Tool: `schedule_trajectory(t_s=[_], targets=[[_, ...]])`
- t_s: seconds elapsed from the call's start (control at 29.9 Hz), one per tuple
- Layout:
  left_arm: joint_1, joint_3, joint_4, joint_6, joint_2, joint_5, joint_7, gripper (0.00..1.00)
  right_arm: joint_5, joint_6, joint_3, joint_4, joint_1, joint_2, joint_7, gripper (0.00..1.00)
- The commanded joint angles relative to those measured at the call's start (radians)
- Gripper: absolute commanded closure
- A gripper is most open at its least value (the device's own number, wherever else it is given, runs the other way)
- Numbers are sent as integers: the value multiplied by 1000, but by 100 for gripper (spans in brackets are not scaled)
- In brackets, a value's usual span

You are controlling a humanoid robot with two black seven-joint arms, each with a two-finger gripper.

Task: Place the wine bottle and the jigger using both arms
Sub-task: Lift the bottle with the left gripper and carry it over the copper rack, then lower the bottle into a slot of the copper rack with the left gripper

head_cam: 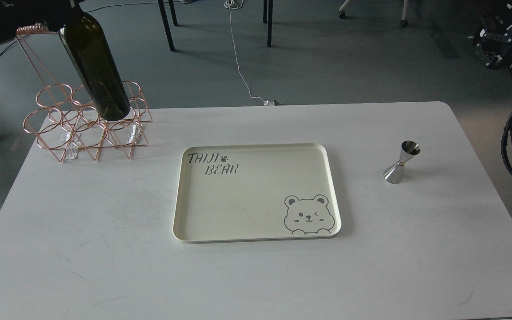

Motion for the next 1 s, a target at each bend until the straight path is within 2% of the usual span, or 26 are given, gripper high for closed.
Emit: schedule_trajectory(t_s=[0.0,0.97], targets=[[2,14,9,15,-17,0,1,86,0,1,-1,1,0,0,0,9],[11,15,51,23,-29,0,-4,86,-3,2,-1,3,-3,-11,0,9]])
